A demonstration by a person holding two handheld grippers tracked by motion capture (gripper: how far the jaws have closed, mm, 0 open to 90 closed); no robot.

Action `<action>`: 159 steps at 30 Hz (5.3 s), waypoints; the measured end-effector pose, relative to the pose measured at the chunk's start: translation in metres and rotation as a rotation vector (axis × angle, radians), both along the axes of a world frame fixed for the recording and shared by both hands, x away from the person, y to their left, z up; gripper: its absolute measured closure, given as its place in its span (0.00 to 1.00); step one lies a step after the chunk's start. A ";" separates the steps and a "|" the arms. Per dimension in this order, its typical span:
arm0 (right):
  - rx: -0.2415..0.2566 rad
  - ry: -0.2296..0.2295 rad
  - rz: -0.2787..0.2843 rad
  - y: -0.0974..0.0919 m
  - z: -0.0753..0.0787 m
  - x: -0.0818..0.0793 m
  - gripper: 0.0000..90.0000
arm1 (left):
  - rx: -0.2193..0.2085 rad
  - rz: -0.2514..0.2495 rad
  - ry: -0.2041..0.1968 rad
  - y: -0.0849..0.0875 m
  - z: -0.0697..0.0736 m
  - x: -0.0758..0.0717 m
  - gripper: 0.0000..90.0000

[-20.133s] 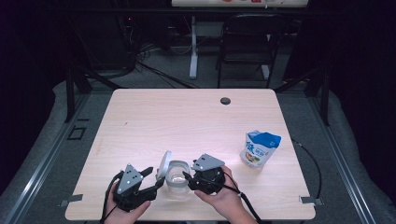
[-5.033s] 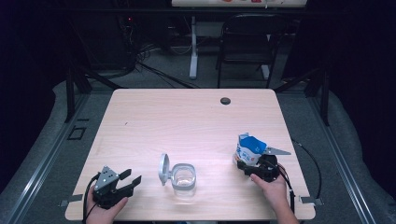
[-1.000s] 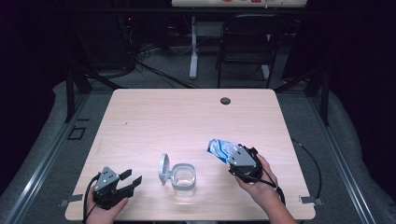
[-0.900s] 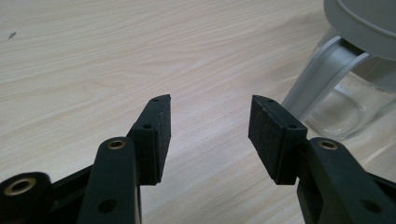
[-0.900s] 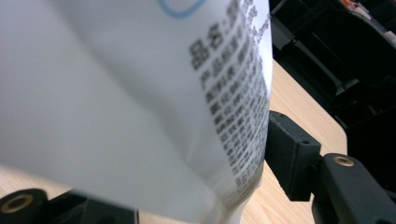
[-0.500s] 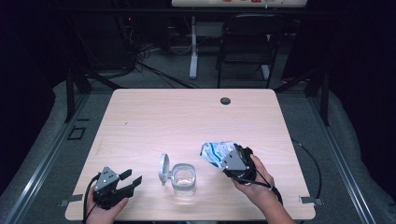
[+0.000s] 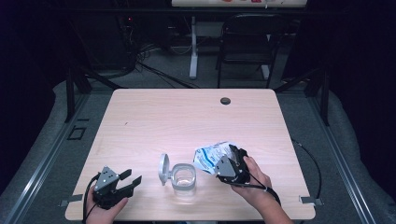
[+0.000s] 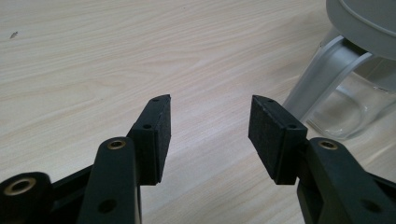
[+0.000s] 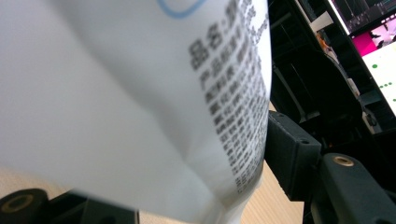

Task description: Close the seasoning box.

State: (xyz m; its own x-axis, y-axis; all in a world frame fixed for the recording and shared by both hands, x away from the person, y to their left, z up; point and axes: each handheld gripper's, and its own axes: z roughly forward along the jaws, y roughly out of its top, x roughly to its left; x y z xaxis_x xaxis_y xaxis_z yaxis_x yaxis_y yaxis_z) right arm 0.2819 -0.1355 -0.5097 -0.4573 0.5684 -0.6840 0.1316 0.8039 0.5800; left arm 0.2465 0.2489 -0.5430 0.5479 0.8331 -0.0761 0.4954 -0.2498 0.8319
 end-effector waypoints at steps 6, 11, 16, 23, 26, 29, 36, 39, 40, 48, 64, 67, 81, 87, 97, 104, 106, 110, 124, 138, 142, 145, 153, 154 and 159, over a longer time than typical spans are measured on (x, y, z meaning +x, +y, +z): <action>-0.036 -0.012 0.002 0.003 -0.002 -0.001 0.49 | 0.000 0.000 -0.002 0.000 0.000 0.000 0.55; -0.072 -0.056 0.006 0.006 -0.005 -0.003 0.50 | 0.000 0.000 -0.001 0.000 0.000 0.000 0.55; -0.111 -0.071 0.002 0.007 -0.006 -0.005 0.50 | -0.001 0.001 -0.001 0.000 0.000 0.000 0.56; -0.131 -0.084 0.000 0.010 -0.008 -0.005 0.50 | -0.001 -0.001 -0.001 0.000 0.000 0.000 0.55; -0.133 -0.098 0.006 0.011 -0.010 -0.005 0.50 | -0.001 -0.002 -0.002 0.000 0.000 0.000 0.55; -0.164 -0.099 -0.004 0.011 -0.009 -0.006 0.50 | 0.003 -0.001 -0.001 -0.001 0.000 0.000 0.56; -0.190 -0.115 0.000 0.013 -0.012 -0.006 0.50 | -0.001 -0.003 -0.003 0.000 0.000 0.000 0.56; -0.204 -0.128 0.006 0.014 -0.013 -0.006 0.50 | 0.002 -0.001 -0.001 -0.001 0.000 0.000 0.55; -0.209 -0.130 0.006 0.014 -0.014 -0.006 0.50 | 0.003 -0.001 -0.002 -0.001 0.000 0.000 0.55; -0.265 -0.156 0.023 0.016 -0.016 -0.007 0.50 | 0.005 -0.004 0.000 -0.001 0.000 0.000 0.55; -0.296 -0.187 0.017 0.017 -0.018 -0.007 0.50 | 0.004 -0.005 0.001 -0.002 -0.001 0.000 0.55; -0.285 -0.200 0.028 0.018 -0.020 -0.006 0.50 | 0.004 -0.004 0.003 -0.002 -0.001 0.000 0.55; -0.339 -0.230 0.033 0.022 -0.021 -0.006 0.51 | 0.006 -0.003 0.000 -0.001 0.000 0.000 0.55; -0.368 -0.252 0.033 0.022 -0.021 -0.006 0.51 | 0.005 -0.004 0.001 -0.001 0.000 0.000 0.56; -0.413 -0.291 0.042 0.024 -0.021 -0.007 0.51 | 0.007 -0.004 0.000 -0.001 0.000 0.000 0.55; -0.433 -0.295 0.043 0.026 -0.021 -0.007 0.52 | 0.006 -0.004 0.001 -0.001 0.000 0.000 0.55; -0.432 -0.305 0.053 0.026 -0.022 -0.006 0.52 | 0.005 -0.003 0.000 -0.001 0.000 0.000 0.55; -0.463 -0.313 0.046 0.028 -0.020 -0.008 0.52 | 0.005 -0.003 -0.002 -0.001 0.000 0.000 0.55; -0.501 -0.334 0.061 0.032 -0.020 -0.007 0.52 | 0.003 -0.003 -0.001 -0.001 0.000 0.000 0.55; -0.505 -0.353 0.078 0.032 -0.021 -0.006 0.52 | 0.003 -0.004 0.000 -0.001 0.000 0.000 0.55; -0.522 -0.351 0.071 0.032 -0.021 -0.007 0.52 | 0.003 -0.003 -0.001 -0.001 0.000 0.000 0.55; -0.515 -0.358 0.079 0.032 -0.023 -0.006 0.52 | -0.001 -0.004 -0.002 0.000 0.000 0.000 0.55; -0.527 -0.361 0.075 0.033 -0.024 -0.006 0.53 | 0.004 -0.003 -0.001 0.000 0.000 0.000 0.55; -0.528 -0.361 0.075 0.033 -0.024 -0.006 0.53 | 0.004 -0.003 -0.001 0.000 0.000 0.000 0.55; -0.548 -0.370 0.075 0.034 -0.024 -0.007 0.53 | 0.004 -0.003 -0.002 0.000 0.001 0.000 0.55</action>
